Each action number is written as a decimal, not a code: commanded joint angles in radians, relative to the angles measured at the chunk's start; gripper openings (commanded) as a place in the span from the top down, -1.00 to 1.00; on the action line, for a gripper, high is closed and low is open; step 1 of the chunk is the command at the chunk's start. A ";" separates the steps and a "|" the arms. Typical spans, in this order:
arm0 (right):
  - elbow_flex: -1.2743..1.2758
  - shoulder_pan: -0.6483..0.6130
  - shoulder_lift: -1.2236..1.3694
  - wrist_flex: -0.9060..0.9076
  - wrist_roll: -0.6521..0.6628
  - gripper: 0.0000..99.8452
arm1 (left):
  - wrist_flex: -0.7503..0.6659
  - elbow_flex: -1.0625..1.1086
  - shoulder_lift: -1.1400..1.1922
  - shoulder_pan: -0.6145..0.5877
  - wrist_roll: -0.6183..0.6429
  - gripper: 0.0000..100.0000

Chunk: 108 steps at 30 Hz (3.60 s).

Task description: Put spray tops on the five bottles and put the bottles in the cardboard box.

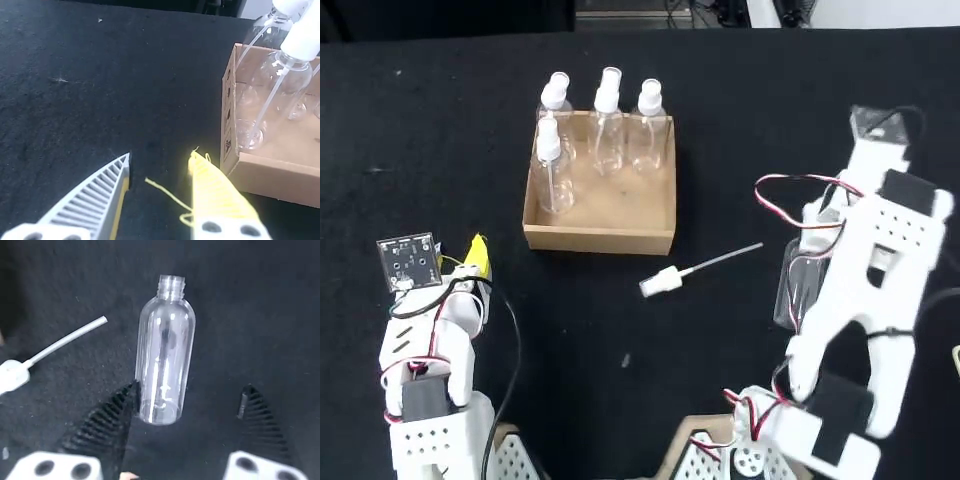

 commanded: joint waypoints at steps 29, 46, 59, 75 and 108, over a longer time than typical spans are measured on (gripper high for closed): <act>0.229 0.014 0.124 -0.351 0.025 0.98 | 0.000 -0.027 -0.009 -0.005 -0.008 0.65; 0.236 0.014 -0.659 -0.226 0.164 0.98 | 0.526 -0.599 0.460 0.352 -0.238 0.64; 0.234 0.272 -0.564 -0.216 0.270 0.98 | 0.339 -0.947 1.241 0.877 -0.321 0.51; 0.231 0.417 -0.475 -0.219 0.377 0.98 | 0.077 -1.268 1.838 0.909 -0.311 0.52; 0.237 0.416 -0.475 -0.215 0.417 0.98 | 0.506 -0.961 1.502 0.832 -0.620 0.94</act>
